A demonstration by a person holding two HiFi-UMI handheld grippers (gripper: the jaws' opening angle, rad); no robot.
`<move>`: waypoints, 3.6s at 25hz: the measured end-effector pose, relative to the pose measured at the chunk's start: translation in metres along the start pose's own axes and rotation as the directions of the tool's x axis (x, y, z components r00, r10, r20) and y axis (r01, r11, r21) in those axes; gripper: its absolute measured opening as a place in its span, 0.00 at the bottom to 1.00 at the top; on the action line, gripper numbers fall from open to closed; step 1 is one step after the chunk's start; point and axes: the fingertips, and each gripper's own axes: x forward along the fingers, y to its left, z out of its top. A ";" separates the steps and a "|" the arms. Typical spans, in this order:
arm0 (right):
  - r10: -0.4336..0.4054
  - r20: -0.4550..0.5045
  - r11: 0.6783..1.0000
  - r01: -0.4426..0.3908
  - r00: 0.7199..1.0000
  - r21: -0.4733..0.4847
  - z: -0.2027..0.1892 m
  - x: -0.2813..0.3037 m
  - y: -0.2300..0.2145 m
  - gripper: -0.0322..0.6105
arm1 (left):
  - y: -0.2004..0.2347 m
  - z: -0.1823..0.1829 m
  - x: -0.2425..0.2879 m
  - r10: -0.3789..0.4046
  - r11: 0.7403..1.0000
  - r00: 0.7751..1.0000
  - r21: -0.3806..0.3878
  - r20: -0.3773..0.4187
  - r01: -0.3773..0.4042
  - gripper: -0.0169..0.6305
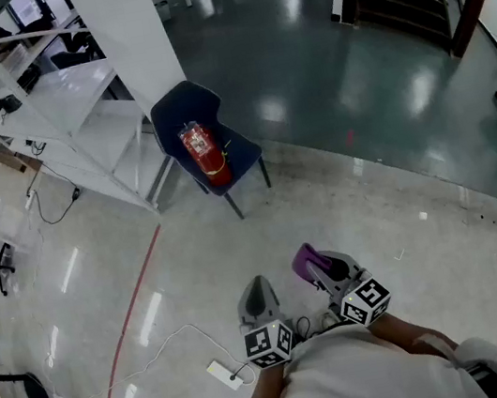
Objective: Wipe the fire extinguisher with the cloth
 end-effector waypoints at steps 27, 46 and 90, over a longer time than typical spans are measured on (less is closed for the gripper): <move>-0.103 0.024 0.995 0.103 0.994 0.011 -0.002 0.047 0.019 0.14 | 0.075 0.015 -0.007 -0.019 0.999 1.000 -0.026 0.006 0.019 0.03; -0.142 0.067 0.990 0.142 0.988 0.007 0.024 0.225 -0.074 0.14 | 0.161 0.064 0.167 -0.036 0.999 0.999 -0.012 0.003 0.036 0.03; -0.388 -0.160 0.898 0.411 0.908 0.154 -0.313 0.633 -0.449 0.14 | 0.266 -0.041 0.499 -0.167 0.980 0.984 -0.123 -0.068 0.158 0.03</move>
